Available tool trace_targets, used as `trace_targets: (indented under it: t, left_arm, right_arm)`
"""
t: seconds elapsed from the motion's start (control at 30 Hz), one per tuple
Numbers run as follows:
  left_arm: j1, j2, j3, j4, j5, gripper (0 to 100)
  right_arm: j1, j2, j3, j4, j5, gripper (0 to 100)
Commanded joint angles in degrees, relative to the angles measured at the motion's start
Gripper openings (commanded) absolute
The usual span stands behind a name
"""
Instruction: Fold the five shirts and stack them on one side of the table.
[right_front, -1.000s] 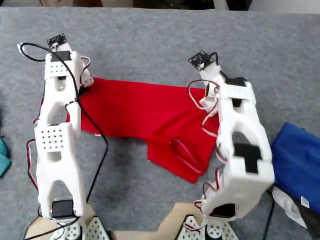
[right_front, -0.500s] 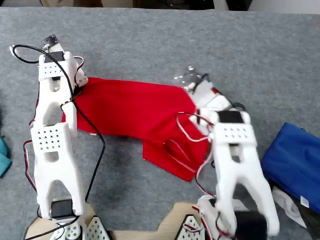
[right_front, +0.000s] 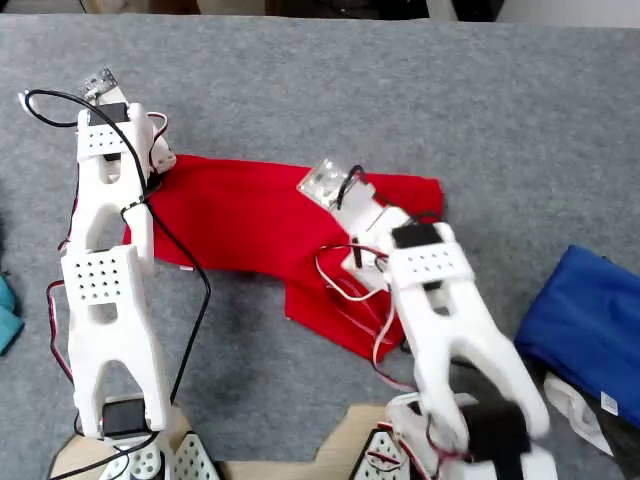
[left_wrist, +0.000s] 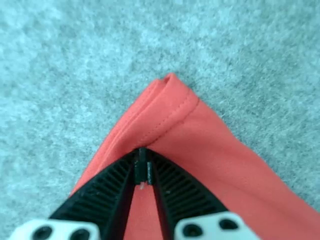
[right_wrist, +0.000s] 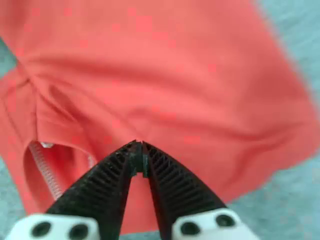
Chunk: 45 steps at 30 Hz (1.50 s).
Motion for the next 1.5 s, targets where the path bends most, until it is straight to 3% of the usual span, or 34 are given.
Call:
trace_targets:
  t: [0.0, 0.37, 0.53, 0.73, 0.93, 1.3, 1.47]
  left_arm:
    - [-1.5, -0.8, -2.4, -1.0, 0.3, 2]
    - [-1.6, -0.7, -2.4, -1.0, 0.1, 2]
    - [-1.6, -0.7, -2.4, -1.0, 0.1, 2]
    - [-1.6, -0.9, -2.7, -0.8, 0.4, 2]
    - [-1.6, -0.6, -12.0, 4.8, 0.4, 2]
    - [-1.6, 4.4, -16.2, 5.6, 0.2, 2]
    - [-2.1, 10.0, -16.4, 0.1, 0.3, 2]
  right_arm:
    - [-2.3, 1.4, -1.3, -0.8, -0.4, 0.5]
    - [-13.1, -13.1, 10.0, 4.9, -0.8, 0.5]
    - [-14.1, -15.4, 11.8, 5.7, -0.4, 0.5]
    - [-2.7, -15.4, 0.9, 10.1, 5.4, 0.5]
    - [8.4, -10.7, -14.0, 9.7, 12.6, 0.5]
    - [18.5, 29.7, -35.8, -0.5, 9.1, 0.5]
    - [21.7, 43.5, -46.8, -0.4, 9.6, 0.5]
